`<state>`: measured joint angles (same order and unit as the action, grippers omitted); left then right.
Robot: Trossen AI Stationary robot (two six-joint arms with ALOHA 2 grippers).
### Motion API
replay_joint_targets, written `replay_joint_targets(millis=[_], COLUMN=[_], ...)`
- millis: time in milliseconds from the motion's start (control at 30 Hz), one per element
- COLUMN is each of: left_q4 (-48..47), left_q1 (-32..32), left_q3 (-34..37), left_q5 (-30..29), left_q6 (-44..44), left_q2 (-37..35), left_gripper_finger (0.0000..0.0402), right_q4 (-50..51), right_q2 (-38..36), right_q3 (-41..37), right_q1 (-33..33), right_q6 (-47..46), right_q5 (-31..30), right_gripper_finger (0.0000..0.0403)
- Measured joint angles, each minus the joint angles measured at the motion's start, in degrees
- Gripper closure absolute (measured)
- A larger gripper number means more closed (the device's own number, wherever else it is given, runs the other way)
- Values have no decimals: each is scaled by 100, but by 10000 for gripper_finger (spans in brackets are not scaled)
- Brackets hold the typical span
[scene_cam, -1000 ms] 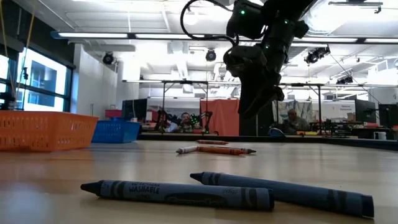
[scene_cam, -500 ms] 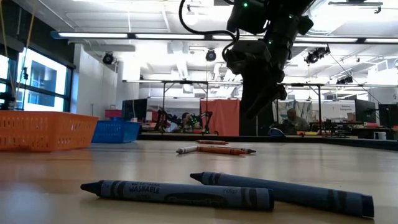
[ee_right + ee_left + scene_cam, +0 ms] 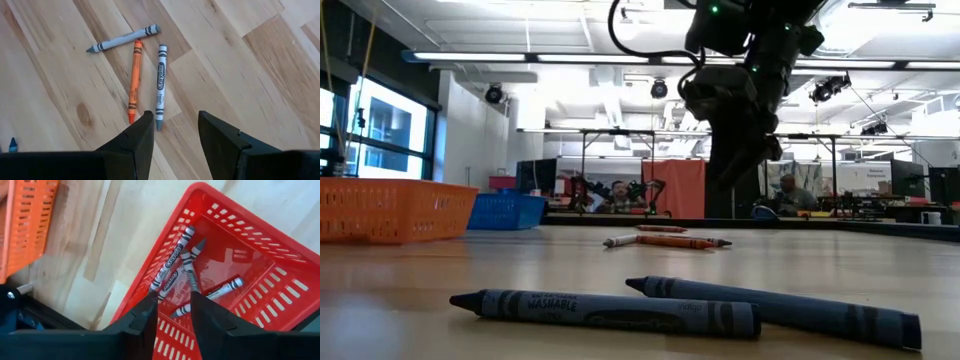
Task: Sort crayons
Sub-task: Put the gray crayon into the red bin
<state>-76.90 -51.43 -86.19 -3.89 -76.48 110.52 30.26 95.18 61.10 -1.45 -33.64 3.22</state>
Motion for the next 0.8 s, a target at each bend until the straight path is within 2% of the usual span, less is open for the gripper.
replay_joint_targets(millis=[167,267,367,533,600,700,800], left_q4=[-16,-46,-157,-226,-94,492,1611], left_q1=[178,400,677,1144,1370,1742,2212], left_q3=[0,0,-2,-3,-9,59,458], left_q5=[115,-125,-835,-2694,-3208,-3477,-3135], left_q6=[602,1000,1242,1409,1649,2395,3509], left_q2=[-123,-314,-606,-1049,-1113,-1114,-1102], left_gripper_finger=[282,283,284,288,291,296,297], right_q4=[99,253,435,490,487,487,518], right_q2=[0,0,0,0,0,0,0], right_q3=[-1,-1,1,0,0,1,1], right_q1=[0,-4,-4,-4,-4,-4,6], right_q6=[-1,2,113,406,646,828,951], right_q5=[6,27,24,-310,-420,-439,-446], right_gripper_finger=[254,254,254,254,254,254,254])
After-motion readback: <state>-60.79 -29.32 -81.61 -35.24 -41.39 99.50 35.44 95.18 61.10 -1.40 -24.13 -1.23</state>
